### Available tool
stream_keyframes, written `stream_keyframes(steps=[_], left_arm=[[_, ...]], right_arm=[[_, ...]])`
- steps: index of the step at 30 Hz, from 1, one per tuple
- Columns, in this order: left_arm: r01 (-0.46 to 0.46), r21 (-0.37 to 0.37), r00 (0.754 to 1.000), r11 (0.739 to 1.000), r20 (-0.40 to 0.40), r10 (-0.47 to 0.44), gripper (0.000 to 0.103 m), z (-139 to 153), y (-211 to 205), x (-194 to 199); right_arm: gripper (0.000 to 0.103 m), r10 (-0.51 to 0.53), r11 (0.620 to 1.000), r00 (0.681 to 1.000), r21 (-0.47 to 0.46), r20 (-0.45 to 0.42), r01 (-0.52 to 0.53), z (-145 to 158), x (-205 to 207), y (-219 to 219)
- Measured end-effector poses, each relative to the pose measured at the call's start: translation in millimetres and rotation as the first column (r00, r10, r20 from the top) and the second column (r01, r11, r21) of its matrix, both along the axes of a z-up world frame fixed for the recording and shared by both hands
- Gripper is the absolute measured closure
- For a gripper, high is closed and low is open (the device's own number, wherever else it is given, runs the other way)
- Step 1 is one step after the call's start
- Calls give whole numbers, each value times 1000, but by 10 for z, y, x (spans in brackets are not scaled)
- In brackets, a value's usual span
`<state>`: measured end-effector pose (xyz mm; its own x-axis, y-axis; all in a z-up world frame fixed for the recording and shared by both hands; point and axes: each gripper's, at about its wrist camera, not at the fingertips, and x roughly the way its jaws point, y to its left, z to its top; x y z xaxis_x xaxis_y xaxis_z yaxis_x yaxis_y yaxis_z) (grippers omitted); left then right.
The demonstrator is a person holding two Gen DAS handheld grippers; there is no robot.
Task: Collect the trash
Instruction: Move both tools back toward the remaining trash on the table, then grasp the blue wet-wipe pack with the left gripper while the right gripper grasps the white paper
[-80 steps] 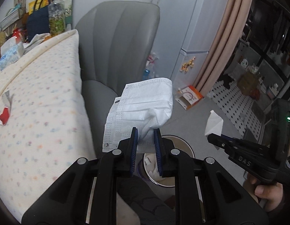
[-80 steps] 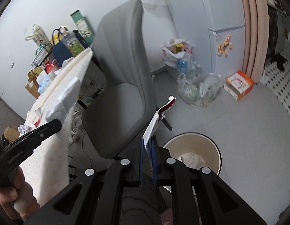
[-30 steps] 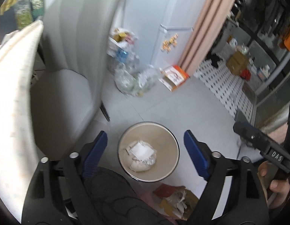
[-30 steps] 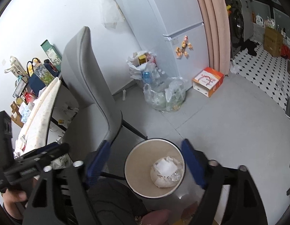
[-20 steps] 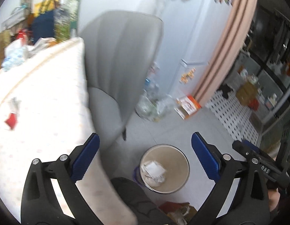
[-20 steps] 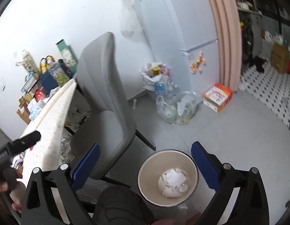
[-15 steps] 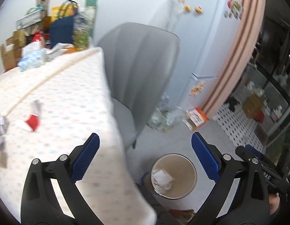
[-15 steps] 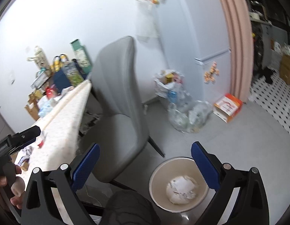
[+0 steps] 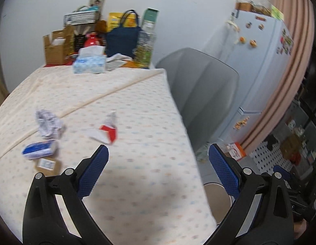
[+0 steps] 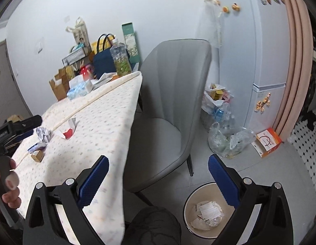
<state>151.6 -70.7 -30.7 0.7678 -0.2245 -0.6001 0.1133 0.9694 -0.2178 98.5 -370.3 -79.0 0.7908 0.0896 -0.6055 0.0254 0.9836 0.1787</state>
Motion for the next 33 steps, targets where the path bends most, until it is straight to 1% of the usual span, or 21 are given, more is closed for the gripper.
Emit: stream_keyframes(steps=[4, 6, 9, 11, 17, 19, 23, 25, 29, 33], left_arm=[[-75, 5, 997, 997, 20, 75, 6, 59, 327, -53], [-105, -2, 994, 994, 30, 105, 6, 82, 475, -81], [-171, -18, 984, 985, 46, 172, 6, 112, 734, -130], [-224, -9, 973, 975, 53, 224, 6, 137, 883, -158], [-293, -29, 953, 956, 65, 295, 6, 123, 1302, -237], [-297, -44, 953, 954, 51, 299, 6, 74, 1437, -235], [-339, -53, 940, 939, 0, 340, 6, -97, 1670, -211], [-351, -69, 936, 934, -29, 350, 6, -196, 1762, -187], [-350, -81, 936, 933, -82, 343, 6, -376, 1814, -107], [-343, -56, 935, 937, -115, 336, 6, -535, 1754, 16]], right_arm=[[7, 51, 999, 999, -6, -5, -51, 85, 108, 216], [7, 81, 996, 997, -23, 10, -81, 148, 133, 357], [7, 130, 991, 991, -37, 32, -128, 229, 185, 546], [7, 156, 987, 987, -41, 33, -155, 268, 224, 676], [7, 211, 977, 977, -34, 40, -210, 303, 347, 969], [8, 230, 973, 972, -24, 38, -229, 281, 390, 1041], [8, 276, 961, 961, 20, 25, -277, 200, 482, 1175], [8, 292, 956, 956, 21, 23, -293, 171, 516, 1239], [8, 332, 943, 943, 34, 11, -332, 101, 616, 1360], [8, 357, 934, 934, 34, -1, -357, 40, 703, 1446]])
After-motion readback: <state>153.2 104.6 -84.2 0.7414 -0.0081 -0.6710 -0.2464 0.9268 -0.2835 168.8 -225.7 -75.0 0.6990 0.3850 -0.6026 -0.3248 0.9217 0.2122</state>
